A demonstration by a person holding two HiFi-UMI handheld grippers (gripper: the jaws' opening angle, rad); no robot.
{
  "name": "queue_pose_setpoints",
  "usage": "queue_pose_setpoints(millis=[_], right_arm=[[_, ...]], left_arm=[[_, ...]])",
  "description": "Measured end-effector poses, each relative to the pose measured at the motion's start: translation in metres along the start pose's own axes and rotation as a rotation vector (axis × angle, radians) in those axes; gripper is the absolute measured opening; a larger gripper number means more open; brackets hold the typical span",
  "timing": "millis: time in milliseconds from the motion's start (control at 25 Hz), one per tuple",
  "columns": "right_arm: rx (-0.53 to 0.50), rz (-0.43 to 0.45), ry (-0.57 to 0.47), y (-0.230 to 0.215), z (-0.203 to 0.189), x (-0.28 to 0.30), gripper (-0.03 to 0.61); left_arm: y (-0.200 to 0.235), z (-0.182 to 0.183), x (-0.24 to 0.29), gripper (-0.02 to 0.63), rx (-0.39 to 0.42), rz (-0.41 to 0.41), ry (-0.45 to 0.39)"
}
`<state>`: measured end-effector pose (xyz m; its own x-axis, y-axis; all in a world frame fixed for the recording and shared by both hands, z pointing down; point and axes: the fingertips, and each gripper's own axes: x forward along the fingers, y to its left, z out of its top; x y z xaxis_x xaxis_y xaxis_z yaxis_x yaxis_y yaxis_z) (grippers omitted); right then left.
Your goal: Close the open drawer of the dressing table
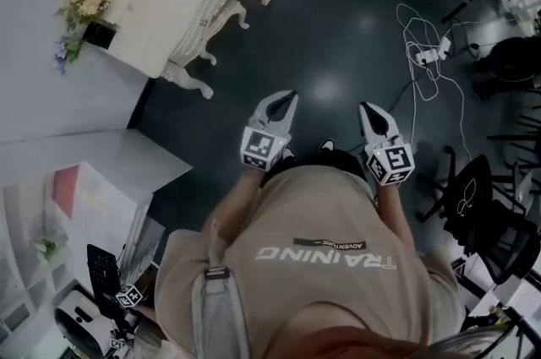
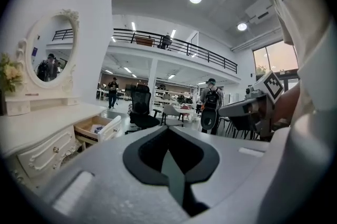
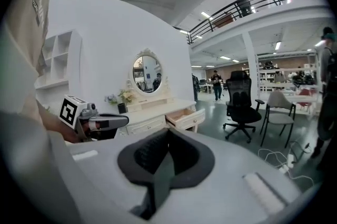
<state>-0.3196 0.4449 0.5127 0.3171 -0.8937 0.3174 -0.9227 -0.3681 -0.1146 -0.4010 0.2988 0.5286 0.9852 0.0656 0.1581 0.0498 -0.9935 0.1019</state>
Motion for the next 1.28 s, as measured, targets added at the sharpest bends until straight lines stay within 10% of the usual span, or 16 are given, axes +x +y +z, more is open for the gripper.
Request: queue_pose_setpoints(millis=[1280], right_arm=[[0.068,0.172,0.04,-0.296,0.003,0.112,0.003]], left_arm=[[-0.013,0.029,0.291,0.0,-0.026,0.143,0.138]])
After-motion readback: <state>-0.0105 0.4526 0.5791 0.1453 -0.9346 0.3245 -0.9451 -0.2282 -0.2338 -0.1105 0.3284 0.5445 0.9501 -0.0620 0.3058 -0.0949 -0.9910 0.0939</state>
